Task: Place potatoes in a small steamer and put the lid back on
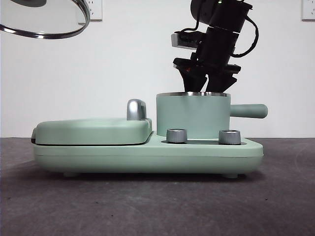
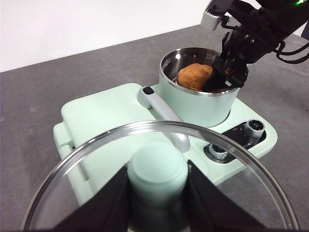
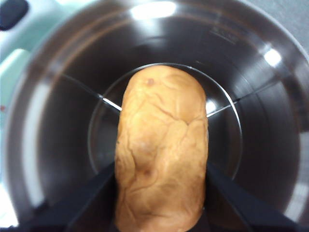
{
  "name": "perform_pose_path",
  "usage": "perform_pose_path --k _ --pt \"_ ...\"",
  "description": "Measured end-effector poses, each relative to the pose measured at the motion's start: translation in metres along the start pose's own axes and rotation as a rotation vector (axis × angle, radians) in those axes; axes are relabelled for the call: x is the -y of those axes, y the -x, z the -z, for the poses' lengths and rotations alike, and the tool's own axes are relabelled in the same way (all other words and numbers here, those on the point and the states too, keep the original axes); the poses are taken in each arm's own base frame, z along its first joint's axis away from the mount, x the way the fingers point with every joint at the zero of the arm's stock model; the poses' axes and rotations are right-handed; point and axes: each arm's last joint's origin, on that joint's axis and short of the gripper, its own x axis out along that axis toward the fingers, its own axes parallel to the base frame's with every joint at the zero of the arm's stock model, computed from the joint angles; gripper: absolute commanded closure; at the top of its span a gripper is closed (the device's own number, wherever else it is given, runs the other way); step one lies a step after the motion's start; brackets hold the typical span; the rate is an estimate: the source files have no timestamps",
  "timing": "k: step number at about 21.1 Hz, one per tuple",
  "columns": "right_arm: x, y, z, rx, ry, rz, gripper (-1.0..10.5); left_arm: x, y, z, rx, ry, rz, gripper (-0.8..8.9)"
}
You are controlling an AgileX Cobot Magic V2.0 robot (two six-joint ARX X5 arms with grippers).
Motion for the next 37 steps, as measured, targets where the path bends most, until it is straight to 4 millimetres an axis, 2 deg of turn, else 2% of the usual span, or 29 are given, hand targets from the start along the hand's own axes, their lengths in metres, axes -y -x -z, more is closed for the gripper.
perform_pose_path --k 7,12,17,18,19,21,23,25,31,37 --pt "0.0 -0.001 -0.002 0.019 0.001 0.008 7.4 0.0 0.0 0.0 0.0 0.0 0.0 8.01" --pt "0.001 -0.003 -0.003 0.029 0.002 0.009 6.1 0.0 0.0 0.0 0.0 0.0 0.0 8.01" --pt "0.0 0.001 -0.001 0.008 0.0 0.007 6.2 0.0 0.0 0.001 -0.006 0.0 0.0 8.01" --pt "-0.001 0.011 -0.001 0.013 -0.001 0.007 6.2 0.0 0.0 0.001 -0.006 0.0 0.0 8.01" --pt "-0.001 0.029 -0.002 0.043 -0.005 0.016 6.2 0.0 0.0 0.001 -0.006 0.0 0.0 8.01" --pt "-0.004 0.092 -0.002 0.168 -0.007 0.085 6.4 0.0 0.0 0.001 -0.008 0.0 0.0 8.01" --pt "-0.006 0.14 0.004 0.271 -0.011 0.116 6.4 0.0 -0.002 0.001 -0.014 0.0 0.002 8.01" --pt "-0.01 0.16 0.026 0.307 -0.013 0.118 6.8 0.0 -0.005 0.0 -0.013 0.0 0.028 8.01" --pt "-0.021 0.187 0.117 0.402 -0.059 0.118 6.8 0.001 -0.023 -0.012 0.072 -0.009 0.077 8.01" --pt "-0.028 0.191 0.176 0.431 -0.09 0.127 6.8 0.001 -0.049 -0.018 0.111 -0.017 0.097 8.01"
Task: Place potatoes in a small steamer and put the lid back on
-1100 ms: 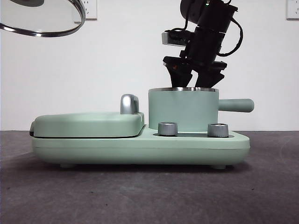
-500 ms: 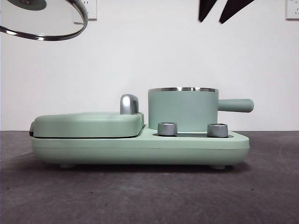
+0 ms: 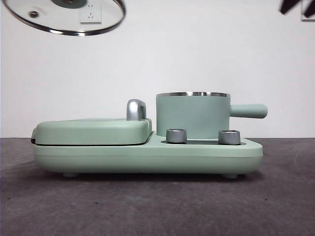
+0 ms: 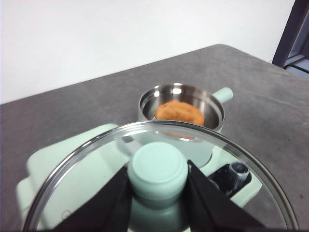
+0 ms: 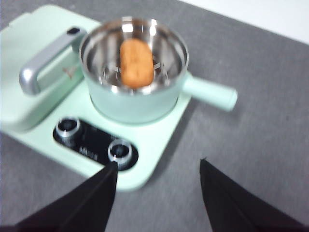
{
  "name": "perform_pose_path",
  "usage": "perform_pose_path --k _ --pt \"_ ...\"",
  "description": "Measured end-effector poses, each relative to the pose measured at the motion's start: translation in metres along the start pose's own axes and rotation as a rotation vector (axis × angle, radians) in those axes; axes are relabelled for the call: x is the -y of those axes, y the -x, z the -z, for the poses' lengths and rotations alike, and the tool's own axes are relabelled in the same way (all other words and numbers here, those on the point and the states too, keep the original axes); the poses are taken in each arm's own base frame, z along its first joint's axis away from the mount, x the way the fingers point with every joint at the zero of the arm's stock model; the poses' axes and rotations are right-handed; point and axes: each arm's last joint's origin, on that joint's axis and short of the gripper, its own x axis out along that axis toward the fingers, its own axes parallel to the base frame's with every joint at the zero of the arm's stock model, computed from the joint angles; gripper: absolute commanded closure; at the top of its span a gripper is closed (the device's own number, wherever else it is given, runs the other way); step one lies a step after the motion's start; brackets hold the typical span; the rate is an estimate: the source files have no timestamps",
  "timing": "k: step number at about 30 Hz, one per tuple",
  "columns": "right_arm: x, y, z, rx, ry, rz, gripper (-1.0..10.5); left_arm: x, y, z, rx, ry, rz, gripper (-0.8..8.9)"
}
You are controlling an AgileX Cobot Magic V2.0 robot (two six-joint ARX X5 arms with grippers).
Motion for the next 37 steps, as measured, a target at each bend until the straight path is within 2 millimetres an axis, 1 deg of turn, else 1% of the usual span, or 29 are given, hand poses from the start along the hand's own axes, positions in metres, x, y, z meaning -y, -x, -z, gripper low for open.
perform_pose_path --k 3,6,9,13,17,21,24,27,31,37 --pt "0.0 0.011 0.018 0.023 -0.02 0.001 6.8 0.002 -0.017 -0.001 0.021 -0.009 0.025 8.01" --pt "0.001 0.02 0.032 0.052 -0.044 0.0 6.8 0.006 -0.035 -0.001 0.058 -0.023 0.053 8.01" --pt "0.0 0.023 0.044 0.047 -0.069 -0.001 6.8 0.012 -0.055 -0.001 0.093 -0.047 0.085 8.01" --pt "0.0 0.021 0.059 -0.033 -0.094 -0.015 6.8 0.02 -0.088 0.0 0.061 -0.07 0.123 8.01" --pt "0.0 0.024 0.064 -0.064 -0.097 -0.015 6.8 0.025 -0.122 -0.006 0.028 -0.098 0.144 8.01" --pt "0.0 0.026 0.065 -0.06 -0.098 -0.016 6.8 0.03 -0.154 -0.018 0.034 -0.123 0.158 8.01" --pt "0.0 0.026 0.065 -0.065 -0.098 -0.016 6.8 0.033 -0.177 -0.026 0.043 -0.132 0.164 8.01" --pt "0.0 0.026 0.067 -0.085 -0.106 -0.015 6.8 0.035 -0.197 -0.03 0.05 -0.143 0.169 8.01" --pt "0.0 0.026 0.069 -0.109 -0.118 -0.013 6.8 0.038 -0.219 -0.025 0.074 -0.151 0.175 8.01" --pt "0.0 0.027 0.073 -0.142 -0.126 -0.011 6.8 0.038 -0.243 -0.004 0.07 -0.157 0.176 8.01"
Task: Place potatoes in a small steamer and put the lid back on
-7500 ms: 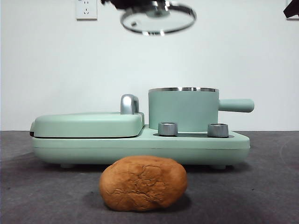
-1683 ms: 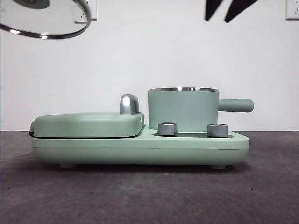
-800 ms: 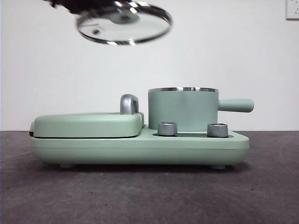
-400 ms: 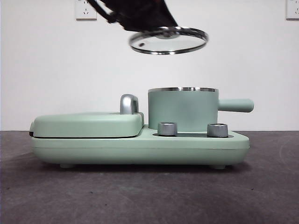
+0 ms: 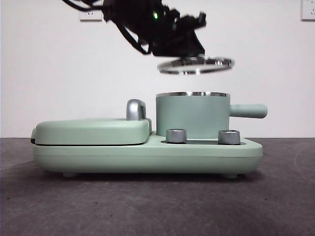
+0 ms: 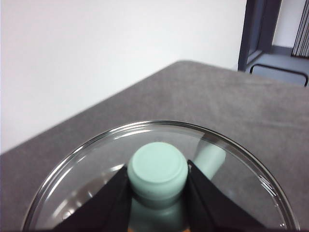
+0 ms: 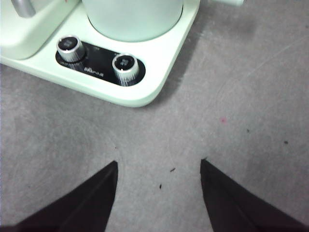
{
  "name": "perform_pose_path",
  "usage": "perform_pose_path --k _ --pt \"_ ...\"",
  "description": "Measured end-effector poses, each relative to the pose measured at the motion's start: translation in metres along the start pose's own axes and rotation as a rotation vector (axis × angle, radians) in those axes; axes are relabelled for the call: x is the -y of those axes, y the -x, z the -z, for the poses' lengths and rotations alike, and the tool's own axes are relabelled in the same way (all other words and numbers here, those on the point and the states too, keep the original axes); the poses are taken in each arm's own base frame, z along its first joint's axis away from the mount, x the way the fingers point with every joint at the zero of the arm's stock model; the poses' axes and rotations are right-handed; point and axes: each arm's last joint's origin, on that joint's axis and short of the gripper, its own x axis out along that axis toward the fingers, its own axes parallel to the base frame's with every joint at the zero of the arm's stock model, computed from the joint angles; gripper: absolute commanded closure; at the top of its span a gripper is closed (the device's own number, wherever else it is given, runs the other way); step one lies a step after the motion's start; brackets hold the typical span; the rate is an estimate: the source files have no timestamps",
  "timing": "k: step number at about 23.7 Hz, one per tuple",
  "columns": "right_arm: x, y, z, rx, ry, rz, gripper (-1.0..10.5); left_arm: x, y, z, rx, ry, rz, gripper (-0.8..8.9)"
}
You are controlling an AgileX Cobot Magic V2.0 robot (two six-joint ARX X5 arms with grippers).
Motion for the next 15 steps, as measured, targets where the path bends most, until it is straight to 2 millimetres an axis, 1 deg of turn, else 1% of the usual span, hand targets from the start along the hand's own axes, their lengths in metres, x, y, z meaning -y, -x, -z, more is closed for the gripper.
perform_pose_path --k 5,7,10,15 --pt "0.0 0.0 0.0 -0.003 -0.013 0.0 6.8 0.0 -0.014 0.021 -0.054 -0.024 0.007 8.01" --pt "0.0 0.0 0.0 -0.003 -0.016 0.0 6.8 0.0 -0.017 0.027 -0.066 -0.041 0.009 8.01" --pt "0.0 0.0 0.0 -0.003 -0.017 0.0 6.8 -0.002 -0.018 0.026 -0.04 -0.057 0.0 8.01" --pt "0.0 0.0 0.0 -0.003 -0.017 0.0 6.8 -0.021 -0.015 0.024 -0.027 -0.053 -0.048 8.01"
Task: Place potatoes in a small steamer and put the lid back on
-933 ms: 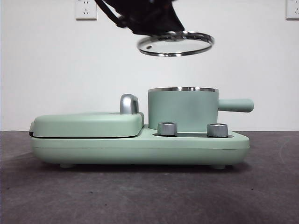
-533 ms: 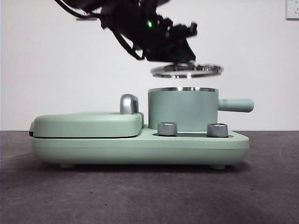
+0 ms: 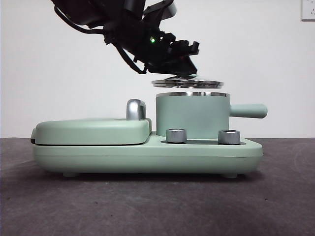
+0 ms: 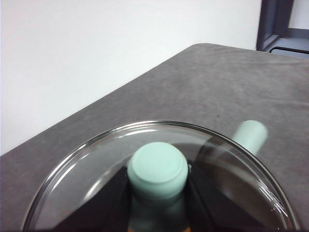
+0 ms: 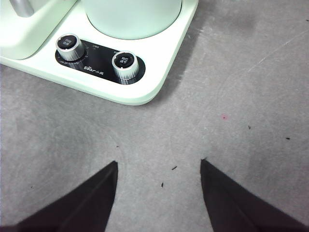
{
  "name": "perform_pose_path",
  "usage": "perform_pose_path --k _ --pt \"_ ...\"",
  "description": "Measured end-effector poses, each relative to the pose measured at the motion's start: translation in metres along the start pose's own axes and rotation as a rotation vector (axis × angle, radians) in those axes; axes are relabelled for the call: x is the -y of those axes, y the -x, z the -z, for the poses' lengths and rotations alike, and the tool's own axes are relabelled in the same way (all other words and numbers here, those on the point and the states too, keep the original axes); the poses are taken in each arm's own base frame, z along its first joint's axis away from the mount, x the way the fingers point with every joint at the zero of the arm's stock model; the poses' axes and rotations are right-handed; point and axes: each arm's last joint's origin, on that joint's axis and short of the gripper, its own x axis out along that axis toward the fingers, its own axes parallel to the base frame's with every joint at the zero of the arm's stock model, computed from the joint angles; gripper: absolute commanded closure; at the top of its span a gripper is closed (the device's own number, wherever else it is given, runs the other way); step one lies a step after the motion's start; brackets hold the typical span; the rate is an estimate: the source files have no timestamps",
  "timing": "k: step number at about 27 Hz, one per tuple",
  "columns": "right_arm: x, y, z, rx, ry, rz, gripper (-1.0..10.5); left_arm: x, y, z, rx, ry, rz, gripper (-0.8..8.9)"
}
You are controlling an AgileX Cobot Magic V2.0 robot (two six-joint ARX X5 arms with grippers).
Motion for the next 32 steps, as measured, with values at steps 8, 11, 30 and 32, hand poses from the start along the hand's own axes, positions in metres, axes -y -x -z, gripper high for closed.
perform_pose_path --k 8,11,30,32 --pt "0.0 0.0 0.0 0.0 0.0 0.003 6.8 -0.004 0.001 0.001 0.003 0.002 0.01 8.01" --pt "0.0 0.0 0.0 0.0 0.0 0.003 6.8 -0.003 0.0 0.002 0.003 0.015 0.022 8.01" --pt "0.001 0.0 0.0 0.003 0.0 0.024 6.8 0.002 -0.008 0.012 -0.013 0.046 0.079 8.01" --pt "0.001 0.0 0.0 0.004 0.0 0.026 6.8 0.003 -0.008 0.012 -0.014 0.045 0.083 8.01"
